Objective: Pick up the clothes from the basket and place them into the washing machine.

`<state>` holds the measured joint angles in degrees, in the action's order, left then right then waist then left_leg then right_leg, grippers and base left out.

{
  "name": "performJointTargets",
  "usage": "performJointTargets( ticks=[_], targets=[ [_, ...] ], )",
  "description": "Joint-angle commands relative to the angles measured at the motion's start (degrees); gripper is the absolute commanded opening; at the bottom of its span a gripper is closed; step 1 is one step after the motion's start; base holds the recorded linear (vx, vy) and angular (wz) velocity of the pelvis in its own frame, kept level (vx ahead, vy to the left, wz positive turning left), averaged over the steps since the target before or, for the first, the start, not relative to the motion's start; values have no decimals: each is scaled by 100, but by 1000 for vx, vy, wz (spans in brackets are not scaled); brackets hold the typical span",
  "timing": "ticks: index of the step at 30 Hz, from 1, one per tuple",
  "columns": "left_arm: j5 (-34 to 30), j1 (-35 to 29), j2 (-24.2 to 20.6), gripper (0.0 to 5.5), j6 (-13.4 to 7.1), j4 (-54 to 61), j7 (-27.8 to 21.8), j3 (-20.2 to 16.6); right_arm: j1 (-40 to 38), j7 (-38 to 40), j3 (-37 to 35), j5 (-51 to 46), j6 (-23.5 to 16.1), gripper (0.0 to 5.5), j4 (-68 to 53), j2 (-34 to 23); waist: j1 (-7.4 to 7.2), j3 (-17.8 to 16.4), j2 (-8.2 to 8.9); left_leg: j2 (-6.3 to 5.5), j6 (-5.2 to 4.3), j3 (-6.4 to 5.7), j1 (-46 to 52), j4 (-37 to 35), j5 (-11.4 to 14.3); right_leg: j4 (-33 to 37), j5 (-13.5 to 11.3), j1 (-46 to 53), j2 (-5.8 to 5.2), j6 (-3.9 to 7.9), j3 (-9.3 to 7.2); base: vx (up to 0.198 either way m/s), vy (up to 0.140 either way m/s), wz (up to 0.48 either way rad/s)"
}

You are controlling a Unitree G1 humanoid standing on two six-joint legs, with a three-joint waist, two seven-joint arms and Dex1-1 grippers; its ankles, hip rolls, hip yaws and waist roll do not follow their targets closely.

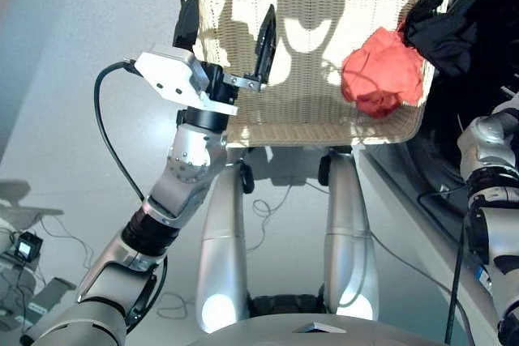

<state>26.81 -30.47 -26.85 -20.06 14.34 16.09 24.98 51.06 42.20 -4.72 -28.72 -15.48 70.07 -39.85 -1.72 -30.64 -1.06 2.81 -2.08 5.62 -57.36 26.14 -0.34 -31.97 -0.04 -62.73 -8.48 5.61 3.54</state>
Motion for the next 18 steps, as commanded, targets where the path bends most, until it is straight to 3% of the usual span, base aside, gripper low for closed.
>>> performJointTargets(
  ticks=[1,8,18],
  targets=[
    [-34,10,-70,550,-317,633,21,-38,196,-102,174,-546,-253,0,164,-853,47,85,-187,-116,-84,45,42,405,494,151,8,256,141,56,-258,0,0,0],
    [30,22,-156,550,-267,679,83,17,771,-8,28,-1489,-435,0,611,-1468,91,85,-256,-122,-113,39,48,458,567,78,88,258,130,74,-240,0,0,0],
    [239,-12,-197,550,-239,713,124,-17,993,99,-232,-2485,-822,0,670,-1533,62,85,-269,-112,-117,42,-35,515,536,50,42,183,136,57,-227,0,0,0]
  ],
)
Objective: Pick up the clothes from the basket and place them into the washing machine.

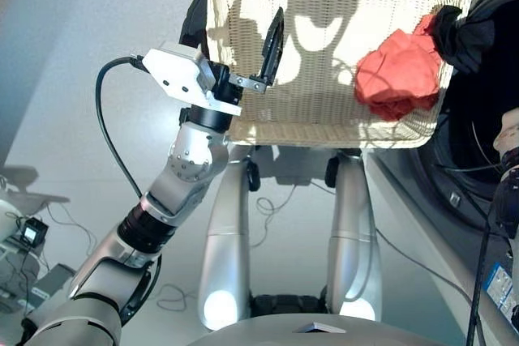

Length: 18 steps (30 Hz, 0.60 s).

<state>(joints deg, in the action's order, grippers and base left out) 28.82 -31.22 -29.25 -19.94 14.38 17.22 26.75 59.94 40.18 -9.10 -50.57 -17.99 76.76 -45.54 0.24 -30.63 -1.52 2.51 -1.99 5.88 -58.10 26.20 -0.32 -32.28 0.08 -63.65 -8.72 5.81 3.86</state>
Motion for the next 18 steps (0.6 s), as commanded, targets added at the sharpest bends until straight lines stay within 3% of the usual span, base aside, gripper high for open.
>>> performJointTargets(
  ticks=[1,9,15,16,18],
  targets=[
    [61,73,46,550,-250,704,14,-195,110,341,187,-325,-624,0,-4,-948,-128,84,-229,-75,-136,9,70,522,587,52,86,302,163,43,-257,0,0,0],
    [123,78,-45,550,-250,802,52,-290,2,631,-324,-996,-1409,0,-576,-915,-196,84,-241,-99,-119,7,26,511,525,45,24,238,159,45,-219,0,0,0],
    [97,115,-146,550,-261,852,84,-272,-309,668,-561,-1110,-1706,0,-989,-729,-206,84,-223,-93,-110,12,-16,546,533,-18,56,205,166,30,-198,0,0,0],
    [91,123,-120,550,-268,847,82,-248,-423,562,-449,-970,-1654,550,-1168,-570,-192,84,-234,-80,-108,14,12,587,612,-69,131,217,170,31,-201,0,0,0],
    [65,115,-94,550,-279,819,71,-248,-600,616,-390,-583,-1591,550,-1337,-429,-197,84,-230,-66,-97,26,4,602,621,-83,140,206,174,26,-195,0,0,0]
  ],
)
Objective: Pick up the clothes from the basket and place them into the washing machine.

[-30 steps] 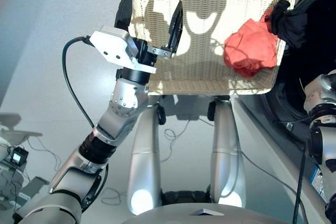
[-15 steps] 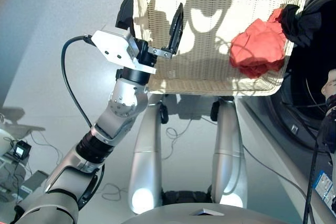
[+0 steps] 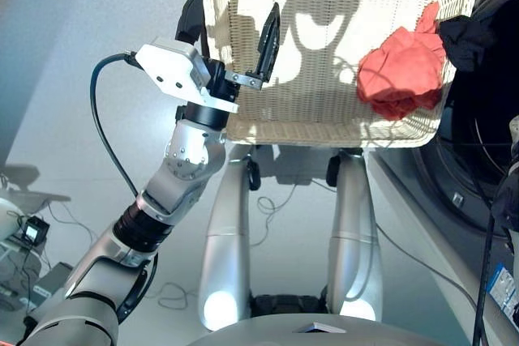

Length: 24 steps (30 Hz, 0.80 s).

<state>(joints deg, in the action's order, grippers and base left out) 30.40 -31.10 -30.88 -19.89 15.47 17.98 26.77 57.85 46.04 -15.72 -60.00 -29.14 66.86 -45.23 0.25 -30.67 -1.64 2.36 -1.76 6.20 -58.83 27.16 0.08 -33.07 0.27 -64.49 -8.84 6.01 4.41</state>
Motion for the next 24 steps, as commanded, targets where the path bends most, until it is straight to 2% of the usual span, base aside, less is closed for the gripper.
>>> performJointTargets(
  ticks=[1,2,4,5,6,7,9,11,13,14,15,18,21,24],
  targets=[
    [-104,78,77,550,-300,691,-2,-242,-417,46,319,531,-496,550,-505,-398,-191,88,-215,-53,-104,6,33,490,514,24,57,255,185,-3,-250,0,0,0],
    [-107,73,80,550,-308,678,-2,-247,-435,116,308,602,-495,550,-570,-364,-198,88,-214,-52,-103,8,29,486,506,30,47,251,187,-4,-248,0,0,0],
    [-130,67,213,550,-360,626,-8,-271,-634,-10,439,1098,-596,550,-1207,70,-198,88,-236,-42,-98,20,57,533,581,-18,128,269,215,-9,-245,0,0,0],
    [-140,58,231,550,-367,627,-24,-277,-687,-31,464,1253,-589,550,-1380,178,-200,88,-227,-49,-85,24,12,511,510,16,63,231,217,-18,-245,0,0,0],
    [-161,83,275,550,-373,601,-40,-286,-821,-133,585,1498,-495,550,-1531,348,-196,88,-220,-40,-87,19,57,525,570,-10,127,270,229,-17,-243,0,0,0],
    [-189,76,288,550,-392,600,-62,-297,-909,-114,673,1757,-430,550,-1670,470,-211,88,-208,-42,-74,34,14,503,496,23,51,234,230,-27,-244,0,0,0],
    [-237,111,328,550,-421,578,-106,-304,-1210,-410,1023,2219,-209,550,-2003,777,-210,88,-188,-25,-72,39,43,554,566,-30,118,258,250,-32,-252,0,0,0],
    [-286,152,386,550,-416,593,-115,-358,-1545,-437,1178,2635,-177,550,-2593,1145,-253,88,-150,-23,-62,46,42,544,550,-11,99,258,265,-45,-248,0,0,0],
    [-322,188,407,550,-410,599,-140,-363,-1873,-553,1435,3062,-27,550,-2954,1461,-266,88,-112,-20,-45,48,40,562,555,-24,95,260,275,-54,-242,0,0,0],
    [-321,203,416,550,-420,608,-189,-374,-2078,-777,1716,3416,182,550,-3089,1549,-267,88,-92,-16,-39,53,20,560,541,-17,75,246,278,-59,-245,0,0,0],
    [-332,220,416,550,-418,611,-204,-393,-2197,-818,1822,3555,191,550,-3342,1676,-285,88,-74,-15,-38,57,20,558,537,-9,66,250,282,-63,-244,0,0,0],
    [-360,277,404,550,-388,640,-222,-435,-2662,-1150,2196,3960,363,550,-3844,1892,-314,88,-28,-7,-29,68,-3,572,520,-9,40,234,286,-68,-248,0,0,0],
    [-344,321,345,550,-383,664,-312,-465,-2952,-1764,2853,4462,594,550,-4394,1851,-327,88,23,-2,-19,70,-28,586,497,2,4,217,287,-72,-246,0,0,0],
    [-354,374,327,550,-357,690,-336,-452,-3019,-2053,3154,4580,677,550,-4650,1847,-326,88,36,-3,-16,65,-22,574,483,22,-8,221,278,-66,-244,0,0,0]
  ],
)
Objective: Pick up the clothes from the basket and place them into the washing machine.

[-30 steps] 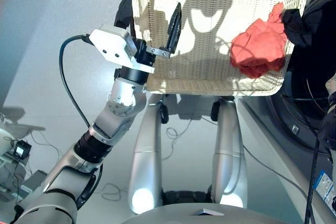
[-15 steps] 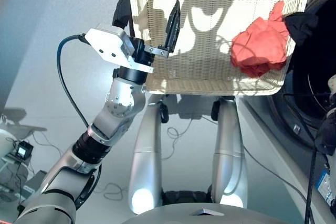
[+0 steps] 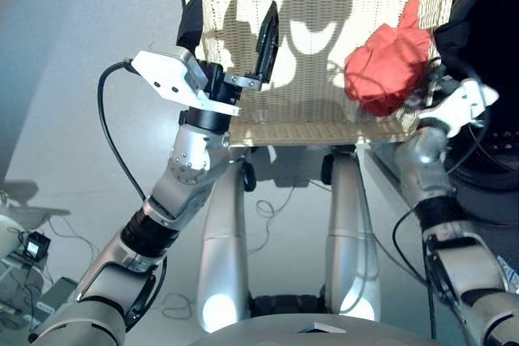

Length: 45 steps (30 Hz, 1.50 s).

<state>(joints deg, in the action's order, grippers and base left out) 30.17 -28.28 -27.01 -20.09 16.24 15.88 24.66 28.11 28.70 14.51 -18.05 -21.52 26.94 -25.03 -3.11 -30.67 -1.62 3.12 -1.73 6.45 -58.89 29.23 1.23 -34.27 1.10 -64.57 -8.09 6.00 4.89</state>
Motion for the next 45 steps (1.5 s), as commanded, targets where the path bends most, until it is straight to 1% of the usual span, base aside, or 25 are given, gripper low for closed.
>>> performJointTargets(
  ticks=[1,3,4,7,11,14,18,19,23,29,35,40,45],
  targets=[
    [-345,103,-60,550,-336,624,-127,-248,-32,-424,222,415,-53,550,-698,-163,13,88,34,-80,-18,40,-18,364,361,140,-98,225,200,-66,-288,0,0,0],
    [-360,109,-64,550,-329,623,-129,-255,-19,-522,324,454,-9,550,-737,-190,19,88,37,-78,-18,43,-22,370,358,140,-103,224,198,-67,-288,0,0,0],
    [-371,108,-52,550,-315,616,-149,-249,52,-672,552,623,95,550,-798,-206,30,88,41,-78,-17,47,-29,371,347,138,-111,225,199,-70,-289,0,0,0],
    [-366,113,7,550,-318,594,-174,-231,247,-780,773,797,226,550,-588,-160,60,88,32,-77,-21,46,-28,362,335,142,-115,232,195,-69,-294,0,0,0],
    [-306,130,118,550,-324,579,-199,-240,480,-788,848,785,339,550,-190,43,95,88,28,-83,-21,51,-12,352,331,141,-118,250,188,-68,-304,0,0,0],
    [-256,129,229,550,-319,562,-204,-255,730,-654,804,861,424,550,393,230,131,88,-2,-92,-22,52,-2,331,328,154,-115,267,181,-66,-315,0,0,0],
    [-198,105,332,550,-316,562,-230,-280,1112,-516,725,902,541,550,1171,356,174,88,-47,-94,-29,58,-11,348,342,130,-96,254,178,-76,-325,0,0,0],
    [-198,105,332,550,-316,562,-230,-280,1112,-516,725,902,541,550,1172,356,173,88,-47,-94,-29,57,-11,349,342,130,-96,253,178,-76,-326,0,0,0],
    [-139,81,394,550,-288,572,-261,-276,1546,-416,626,875,693,550,2010,301,233,88,-99,-95,-37,40,-39,379,358,107,-71,223,174,-88,-326,0,0,0],
    [-79,90,374,550,-282,583,-263,-275,1914,-294,511,849,803,550,2888,129,306,88,-155,-107,-48,30,-102,412,371,54,-43,179,154,-100,-374,0,0,0],
    [-9,50,344,550,-279,608,-286,-227,2342,-403,565,767,945,550,3786,-107,371,88,-207,-107,-56,7,-170,464,388,-13,-2,126,148,-100,-389,0,0,0],
    [37,27,278,550,-269,631,-300,-182,2741,-515,614,541,1006,550,4265,-322,452,88,-280,-119,-64,-17,-268,533,400,-90,23,36,136,-99,-409,0,0,0],
    [36,-10,247,550,-247,630,-311,-130,3005,-618,632,341,1064,550,4564,-423,511,88,-349,-114,-74,-6,-342,596,405,-171,58,-45,132,-115,-434,0,0,0]
  ],
)
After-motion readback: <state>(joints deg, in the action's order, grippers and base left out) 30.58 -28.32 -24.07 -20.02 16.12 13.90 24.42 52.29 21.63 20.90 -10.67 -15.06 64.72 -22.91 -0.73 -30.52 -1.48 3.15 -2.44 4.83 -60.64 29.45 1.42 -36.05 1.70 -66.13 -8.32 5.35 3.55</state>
